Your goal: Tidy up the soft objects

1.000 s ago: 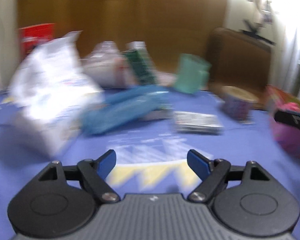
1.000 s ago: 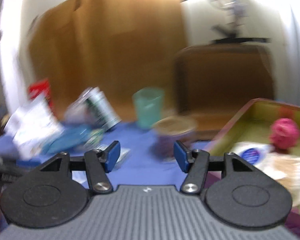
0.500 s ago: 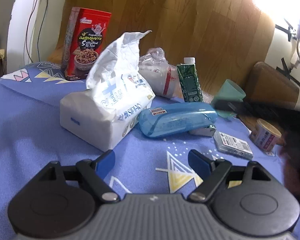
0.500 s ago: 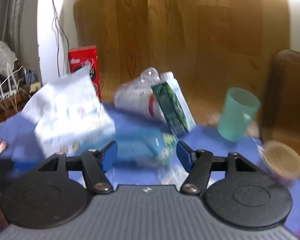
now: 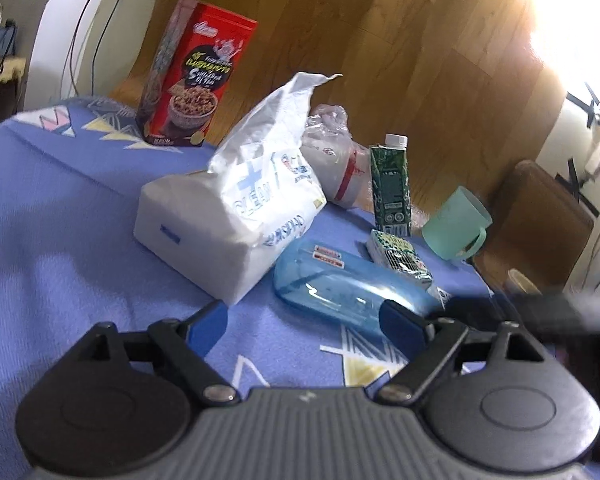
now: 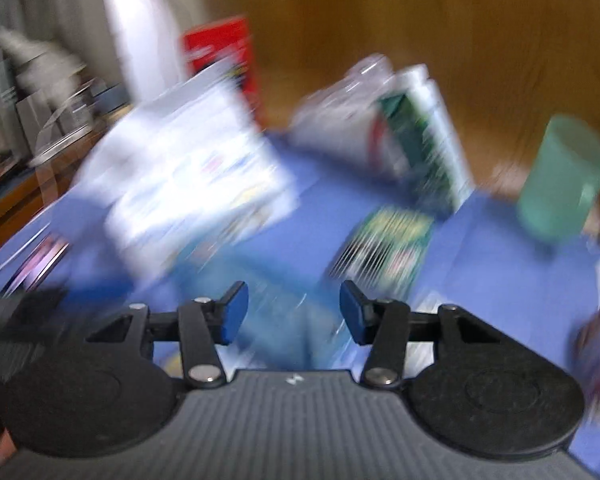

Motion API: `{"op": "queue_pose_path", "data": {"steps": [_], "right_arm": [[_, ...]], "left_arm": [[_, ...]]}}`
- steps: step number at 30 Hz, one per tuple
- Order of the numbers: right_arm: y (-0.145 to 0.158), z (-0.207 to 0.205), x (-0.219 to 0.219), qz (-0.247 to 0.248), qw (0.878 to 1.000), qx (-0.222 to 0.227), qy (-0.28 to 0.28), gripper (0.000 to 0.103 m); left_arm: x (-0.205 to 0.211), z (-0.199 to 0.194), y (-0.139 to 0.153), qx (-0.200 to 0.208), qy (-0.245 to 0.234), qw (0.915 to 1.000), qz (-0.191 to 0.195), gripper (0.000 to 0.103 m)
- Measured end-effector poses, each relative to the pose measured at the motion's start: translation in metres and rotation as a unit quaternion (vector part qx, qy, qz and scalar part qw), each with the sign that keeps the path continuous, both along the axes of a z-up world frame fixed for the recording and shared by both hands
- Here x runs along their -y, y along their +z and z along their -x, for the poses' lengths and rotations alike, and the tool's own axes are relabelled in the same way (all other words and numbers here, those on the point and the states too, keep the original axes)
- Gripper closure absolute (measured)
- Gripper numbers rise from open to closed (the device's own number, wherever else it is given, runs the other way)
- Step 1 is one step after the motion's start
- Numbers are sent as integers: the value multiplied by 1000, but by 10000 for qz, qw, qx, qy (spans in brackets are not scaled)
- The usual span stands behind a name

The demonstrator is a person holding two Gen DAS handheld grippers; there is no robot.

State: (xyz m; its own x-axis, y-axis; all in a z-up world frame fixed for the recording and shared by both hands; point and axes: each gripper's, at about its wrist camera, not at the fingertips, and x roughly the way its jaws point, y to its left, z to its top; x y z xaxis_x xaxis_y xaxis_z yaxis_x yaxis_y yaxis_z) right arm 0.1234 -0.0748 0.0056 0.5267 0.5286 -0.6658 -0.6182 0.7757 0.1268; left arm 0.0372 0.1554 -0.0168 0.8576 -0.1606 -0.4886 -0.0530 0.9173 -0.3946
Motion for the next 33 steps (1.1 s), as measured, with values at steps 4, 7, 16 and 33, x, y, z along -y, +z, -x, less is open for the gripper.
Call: {"op": "queue_pose_path", "data": {"steps": [4,7,16,33], "right_arm": [[-6,50,14,118,9991,351,226,47],[-9,66,5,471,9927,1073,278,28],[-31,10,-38,913,9864,1241,571,18],[-34,108,56,500,9941,950,-133,45]], "left_arm": [[-3,-1,-1,-22,62,10000,42,17],[1,-1,-1,-35,80,9999,-124,17],[5,-2,-1,-63,141,9994,-295,16],[15,-5,-2,-237,-78,9984,-517,7]]}}
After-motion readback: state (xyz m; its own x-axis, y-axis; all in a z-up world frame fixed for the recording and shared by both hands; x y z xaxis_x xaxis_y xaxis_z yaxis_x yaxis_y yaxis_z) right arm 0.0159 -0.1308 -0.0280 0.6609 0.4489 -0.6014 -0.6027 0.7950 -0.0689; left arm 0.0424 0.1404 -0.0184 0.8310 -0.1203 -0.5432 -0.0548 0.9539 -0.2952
